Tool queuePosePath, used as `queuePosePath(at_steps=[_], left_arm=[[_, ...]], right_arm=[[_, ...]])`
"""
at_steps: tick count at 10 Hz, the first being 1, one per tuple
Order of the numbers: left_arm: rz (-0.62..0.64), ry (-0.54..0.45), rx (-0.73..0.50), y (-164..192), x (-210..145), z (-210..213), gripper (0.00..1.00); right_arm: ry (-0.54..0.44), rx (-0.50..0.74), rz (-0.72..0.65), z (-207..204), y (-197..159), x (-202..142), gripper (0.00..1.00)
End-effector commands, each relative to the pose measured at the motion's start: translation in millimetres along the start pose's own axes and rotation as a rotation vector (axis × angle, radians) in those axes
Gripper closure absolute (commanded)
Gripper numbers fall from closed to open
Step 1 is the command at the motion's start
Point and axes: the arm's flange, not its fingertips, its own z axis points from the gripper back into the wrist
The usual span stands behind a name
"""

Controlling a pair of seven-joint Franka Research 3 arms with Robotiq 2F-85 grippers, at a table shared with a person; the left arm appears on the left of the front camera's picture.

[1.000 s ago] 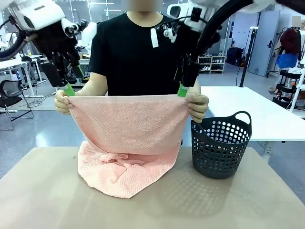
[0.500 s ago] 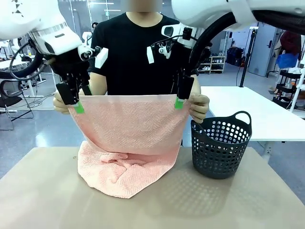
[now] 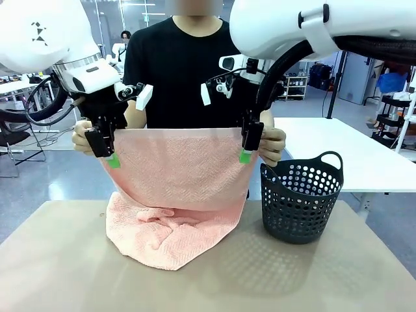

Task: Fold the towel.
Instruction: Grab the top end of the 100 cm Hotel Towel extended by the human.

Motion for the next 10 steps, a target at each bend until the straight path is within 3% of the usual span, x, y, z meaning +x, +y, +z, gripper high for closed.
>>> queuePosePath(at_steps=[1,2,3,4,5,10], left_arm=[[0.036,-0.014,0.023,-3.0,2.2,-2.1,0.98],[0.032,-0.017,0.022,-3.6,2.0,-2.7,1.00],[0.028,-0.018,0.016,-4.5,2.2,-3.4,1.00],[0.029,-0.016,0.013,-5.1,1.6,-3.8,1.00],[0.028,-0.015,0.012,-5.4,0.6,-3.9,0.97],[0.040,-0.005,0.020,-6.2,-2.0,-0.5,1.00]], right_arm=[[0.029,-0.036,-0.023,-3.3,3.1,3.6,0.69],[0.035,-0.040,-0.022,-4.2,2.9,4.0,1.00],[0.035,-0.038,-0.022,-5.3,3.3,4.2,0.75],[0.035,-0.037,-0.020,-5.8,3.7,4.6,1.00],[0.034,-0.038,-0.020,-6.0,3.9,4.3,1.00],[0.029,-0.046,-0.013,-5.7,2.6,5.0,1.00]])
